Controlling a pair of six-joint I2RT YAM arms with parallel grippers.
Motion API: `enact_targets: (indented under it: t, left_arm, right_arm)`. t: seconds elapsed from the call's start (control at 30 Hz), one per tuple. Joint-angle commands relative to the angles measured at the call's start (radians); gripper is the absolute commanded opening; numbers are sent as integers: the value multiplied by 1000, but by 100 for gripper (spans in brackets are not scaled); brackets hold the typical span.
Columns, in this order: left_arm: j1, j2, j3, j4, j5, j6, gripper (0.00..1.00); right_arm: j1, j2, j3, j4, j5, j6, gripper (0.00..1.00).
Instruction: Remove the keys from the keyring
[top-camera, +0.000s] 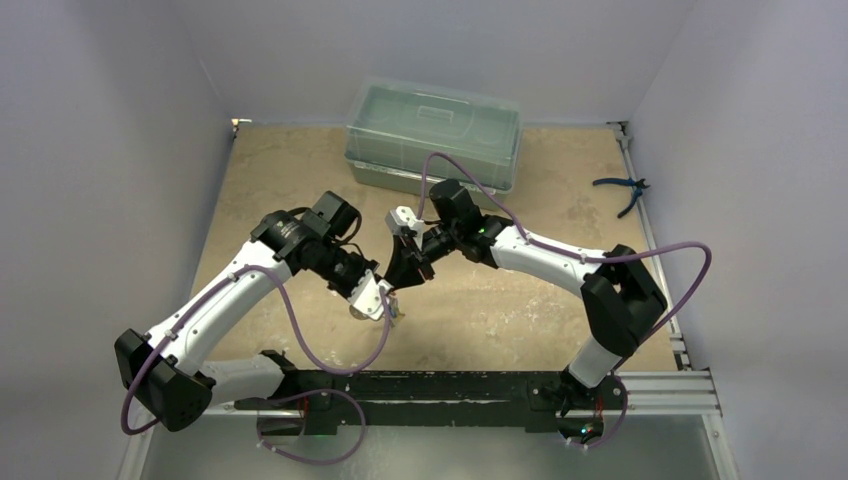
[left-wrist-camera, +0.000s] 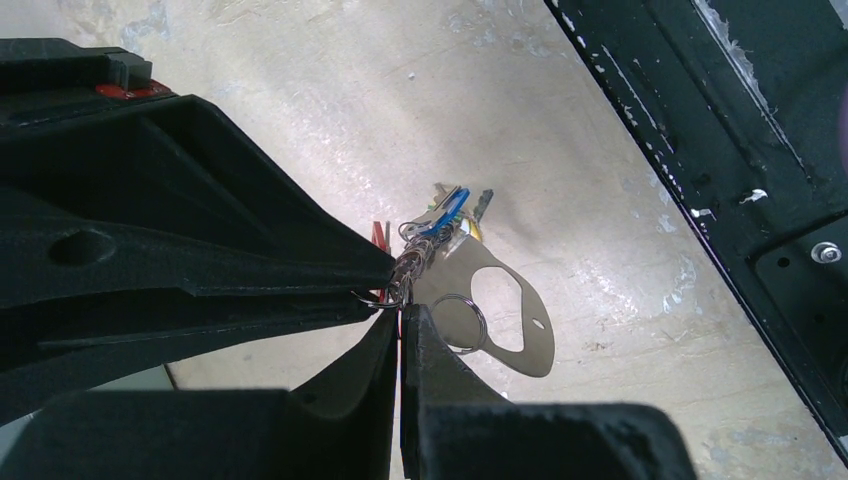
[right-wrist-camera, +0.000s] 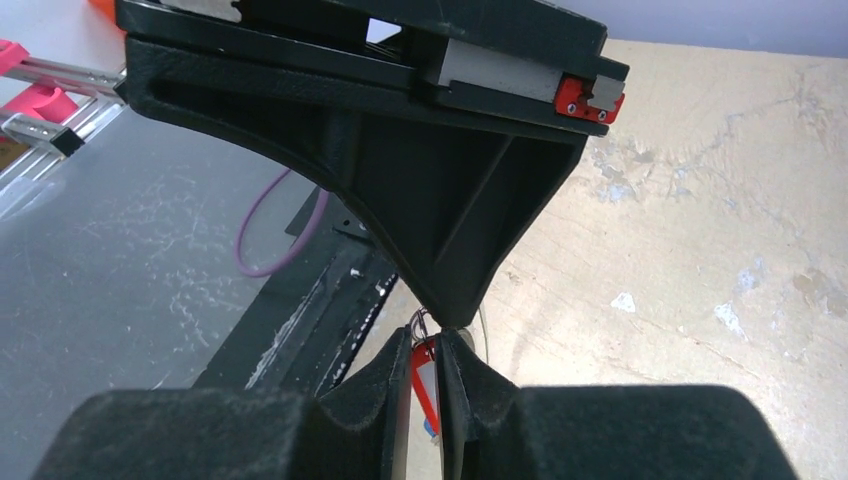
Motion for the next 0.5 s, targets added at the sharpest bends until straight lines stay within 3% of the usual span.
enact_targets:
  t: [0.0, 0.23, 0.47]
  left_arm:
    - [-3, 1, 17, 31, 59, -21, 0]
    - [-5, 6, 22, 37, 66, -69, 0]
    - [8, -24, -9, 80, 100, -224, 0]
  right_arm:
    - [6, -5, 38, 6, -33, 2, 18]
    - [6, -14, 28, -4, -41, -10, 0]
    - [5, -24, 10, -4, -38, -13, 0]
